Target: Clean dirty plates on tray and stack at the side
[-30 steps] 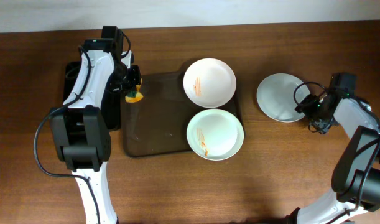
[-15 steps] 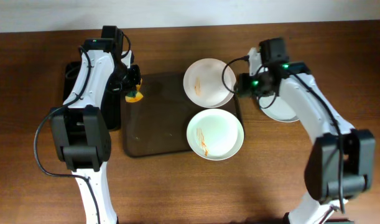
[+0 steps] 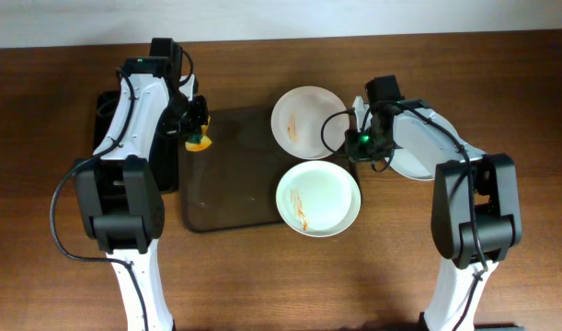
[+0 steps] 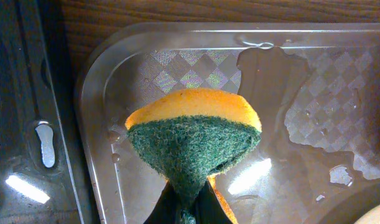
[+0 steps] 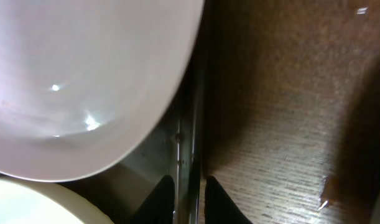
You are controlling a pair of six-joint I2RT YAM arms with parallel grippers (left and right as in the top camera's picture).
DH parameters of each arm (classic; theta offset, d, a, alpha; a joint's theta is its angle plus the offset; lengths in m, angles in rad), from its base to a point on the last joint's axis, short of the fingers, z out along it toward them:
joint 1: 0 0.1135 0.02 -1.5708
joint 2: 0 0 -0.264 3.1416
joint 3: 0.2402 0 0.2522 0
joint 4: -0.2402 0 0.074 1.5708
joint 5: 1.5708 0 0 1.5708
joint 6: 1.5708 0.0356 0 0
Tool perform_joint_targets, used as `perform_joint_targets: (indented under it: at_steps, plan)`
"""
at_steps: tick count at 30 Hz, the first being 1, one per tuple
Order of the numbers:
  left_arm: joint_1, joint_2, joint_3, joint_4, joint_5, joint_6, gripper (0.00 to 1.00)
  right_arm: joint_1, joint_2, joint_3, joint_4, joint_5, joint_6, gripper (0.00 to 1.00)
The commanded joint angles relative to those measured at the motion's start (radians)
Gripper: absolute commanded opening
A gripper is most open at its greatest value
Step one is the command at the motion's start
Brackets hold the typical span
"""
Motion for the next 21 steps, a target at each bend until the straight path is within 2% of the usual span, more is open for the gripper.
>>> perform_joint_targets:
  at_steps: [1,3,17,21]
  plan:
    - [0.000,-0.008,0.010,0.003,-0.003,0.024,0.01,0.005,0.006,-0.039,0.003,-0.010,-0.007,0.11]
    - [0.000,-0.008,0.010,0.003,-0.003,0.024,0.01,0.005,0.006,-0.052,0.001,-0.010,-0.006,0.04]
    - [0.000,-0.008,0.010,0.003,-0.003,0.024,0.01,-0.010,-0.016,-0.053,-0.117,-0.009,0.174,0.04]
    - [0.000,-0.008,0.010,0.003,-0.003,0.024,0.01,-0.053,-0.024,-0.053,-0.120,-0.013,0.178,0.04]
